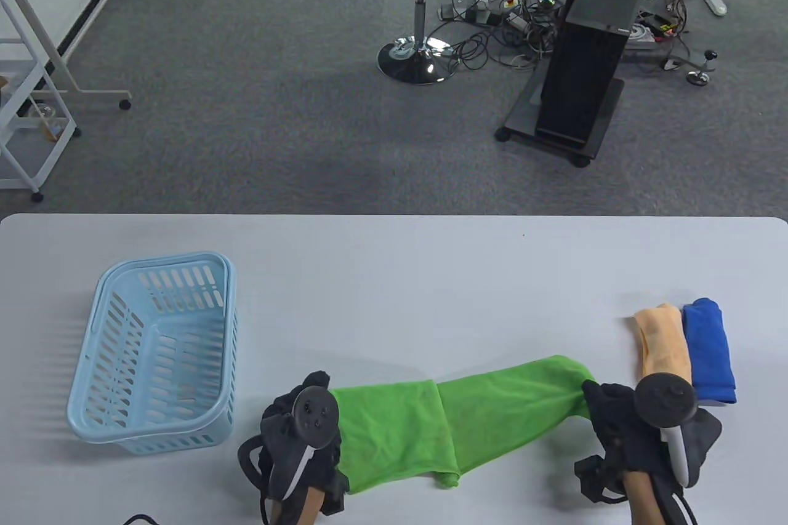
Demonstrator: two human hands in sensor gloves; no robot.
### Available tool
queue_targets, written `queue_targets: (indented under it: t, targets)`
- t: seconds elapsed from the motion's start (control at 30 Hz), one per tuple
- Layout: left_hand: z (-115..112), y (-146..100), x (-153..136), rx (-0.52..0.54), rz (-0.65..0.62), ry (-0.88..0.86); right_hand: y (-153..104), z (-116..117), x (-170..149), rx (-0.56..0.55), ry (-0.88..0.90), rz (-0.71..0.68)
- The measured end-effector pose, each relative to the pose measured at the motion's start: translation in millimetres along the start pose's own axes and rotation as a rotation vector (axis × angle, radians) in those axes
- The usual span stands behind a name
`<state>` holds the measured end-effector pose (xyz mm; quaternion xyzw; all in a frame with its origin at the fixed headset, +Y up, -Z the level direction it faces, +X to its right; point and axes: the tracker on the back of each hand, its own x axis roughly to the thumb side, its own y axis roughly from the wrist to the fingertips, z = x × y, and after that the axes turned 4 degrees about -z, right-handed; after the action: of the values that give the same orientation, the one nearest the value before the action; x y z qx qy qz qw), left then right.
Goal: Roll rectangular towel into towel roll
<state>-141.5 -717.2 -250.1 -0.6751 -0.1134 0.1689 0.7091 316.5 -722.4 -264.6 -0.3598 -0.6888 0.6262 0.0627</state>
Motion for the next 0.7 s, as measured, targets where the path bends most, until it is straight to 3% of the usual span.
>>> queue_targets:
  t: [0.1,0.13,0.17,0.3,0.37,0.4,0.5,0.6,0.7]
  targets:
    - [-6.9,1.6,3.7,-0.168,-0.087,0.013,-0.2,-0.1,-0.1,0.014,0.018,-0.005]
    - [-8.5,1.2,3.3,-0.257,-0.085,0.027,-0.4,0.6,0.0,0.017,0.013,-0.012]
    - [-8.1,-1.3,2.9,-0.272,-0.05,0.049,-0.8,1.2,0.4,0.02,0.0,-0.02]
    - [12.2,-8.6,11.9,-0.07,0.004,0.293,-1.4,5.9,1.5,0.044,-0.039,-0.037]
    - [21.8,-15.0,19.3,-0.042,-0.005,0.356,-0.7,8.4,2.2,0.054,-0.052,-0.041]
    - [22.6,-17.4,21.9,-0.03,-0.03,0.348,-0.2,9.4,2.5,0.06,-0.055,-0.041]
    - [9.8,-16.0,35.3,-0.058,-0.304,0.161,1.3,12.2,3.8,0.077,-0.052,-0.044]
    - [-3.7,-15.8,45.0,-0.183,-0.327,0.201,2.1,14.4,3.6,0.088,-0.069,-0.043]
    - [0.2,-15.8,39.2,-0.064,-0.289,0.157,1.8,13.6,3.5,0.088,-0.07,-0.046]
